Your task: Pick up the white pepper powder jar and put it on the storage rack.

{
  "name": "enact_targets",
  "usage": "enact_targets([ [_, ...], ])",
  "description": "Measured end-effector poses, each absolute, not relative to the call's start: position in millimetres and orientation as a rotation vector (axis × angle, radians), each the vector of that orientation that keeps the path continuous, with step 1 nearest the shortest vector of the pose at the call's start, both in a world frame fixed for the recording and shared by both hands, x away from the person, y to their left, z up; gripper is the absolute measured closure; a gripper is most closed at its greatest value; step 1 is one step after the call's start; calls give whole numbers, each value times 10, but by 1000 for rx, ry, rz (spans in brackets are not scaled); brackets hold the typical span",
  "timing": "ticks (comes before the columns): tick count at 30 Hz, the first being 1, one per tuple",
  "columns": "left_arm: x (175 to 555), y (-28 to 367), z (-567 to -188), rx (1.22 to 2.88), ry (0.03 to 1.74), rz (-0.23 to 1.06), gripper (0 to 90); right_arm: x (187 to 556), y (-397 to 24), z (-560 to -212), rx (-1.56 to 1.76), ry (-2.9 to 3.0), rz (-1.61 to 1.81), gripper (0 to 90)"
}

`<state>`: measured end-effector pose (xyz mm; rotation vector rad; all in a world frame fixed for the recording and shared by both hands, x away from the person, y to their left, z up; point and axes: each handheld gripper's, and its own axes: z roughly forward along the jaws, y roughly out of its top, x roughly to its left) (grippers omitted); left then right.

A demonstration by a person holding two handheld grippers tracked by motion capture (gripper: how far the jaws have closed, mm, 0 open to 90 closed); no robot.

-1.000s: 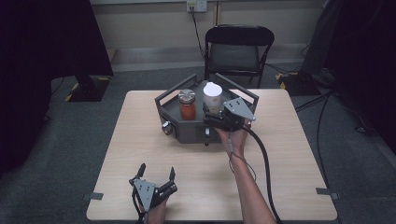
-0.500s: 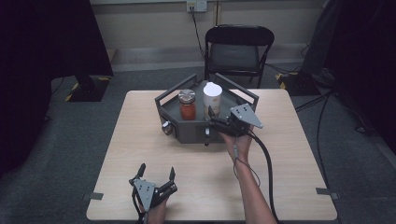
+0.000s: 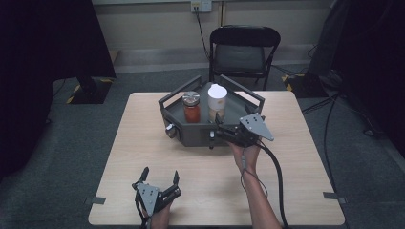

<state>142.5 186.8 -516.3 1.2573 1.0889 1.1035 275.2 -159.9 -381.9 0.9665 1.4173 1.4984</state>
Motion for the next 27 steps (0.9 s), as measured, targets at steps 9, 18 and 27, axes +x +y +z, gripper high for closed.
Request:
enact_targets([
  [9,1425,1866,-5166,1255,1089,1103,2,2631,-1584,-3881,948,1402,1485,0],
  [18,1426,1866,-5166,1255,1089,1103,2,2532,-1643,-3961,947,1413,1458,0],
  [27,1426,1866,-5167,1255,1088,1104,2,2423,-1700,-4042,961,1409,1466,0],
])
